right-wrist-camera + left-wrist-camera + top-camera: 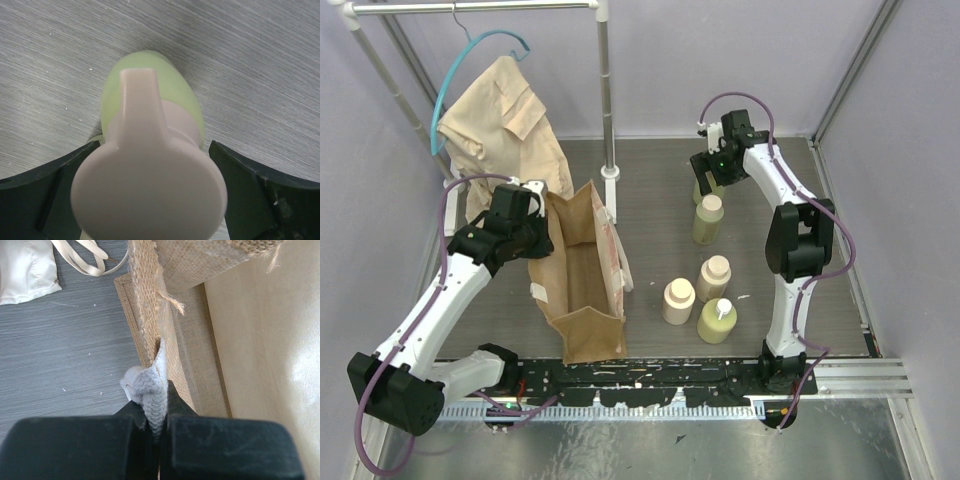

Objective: Place the personal care products into the canvas bag

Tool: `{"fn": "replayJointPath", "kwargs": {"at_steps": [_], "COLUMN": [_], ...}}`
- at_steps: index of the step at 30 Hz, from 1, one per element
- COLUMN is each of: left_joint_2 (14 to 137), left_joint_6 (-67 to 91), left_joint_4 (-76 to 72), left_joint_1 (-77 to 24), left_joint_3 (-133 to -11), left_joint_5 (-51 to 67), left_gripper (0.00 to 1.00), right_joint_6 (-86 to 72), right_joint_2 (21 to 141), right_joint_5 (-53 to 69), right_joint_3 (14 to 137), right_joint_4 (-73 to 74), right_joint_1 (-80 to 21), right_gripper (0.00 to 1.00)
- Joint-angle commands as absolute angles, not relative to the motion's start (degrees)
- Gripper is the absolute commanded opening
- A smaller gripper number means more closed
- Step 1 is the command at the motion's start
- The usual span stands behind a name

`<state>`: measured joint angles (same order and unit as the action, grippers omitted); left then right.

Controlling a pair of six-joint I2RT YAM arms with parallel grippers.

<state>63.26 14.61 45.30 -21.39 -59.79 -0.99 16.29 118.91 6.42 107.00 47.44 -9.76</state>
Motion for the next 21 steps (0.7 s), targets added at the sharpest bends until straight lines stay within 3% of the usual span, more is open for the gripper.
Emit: {"fn": "replayJointPath", "kwargs": {"at_steps": [1,21], "left_joint_2": [63.9,65.2], "left_joint_6": [14.3,14.0], "left_joint_4": [46.6,46.6], "left_joint_1": [-21.4,-21.4], "left_joint_3": [-60.2,-60.5], "left_joint_5": [-1.2,-1.1], "left_gripper": [0.0,0.0], "right_joint_6": [15.8,15.5], "right_joint_2": [113.2,111.4], "right_joint_5": [7.8,12.4], "right_joint_3": [107.6,101.1], "right_joint_4": [41.6,31.2], "right_joint_1": [-10.0,-10.1], "right_gripper": [0.95,0.84]}}
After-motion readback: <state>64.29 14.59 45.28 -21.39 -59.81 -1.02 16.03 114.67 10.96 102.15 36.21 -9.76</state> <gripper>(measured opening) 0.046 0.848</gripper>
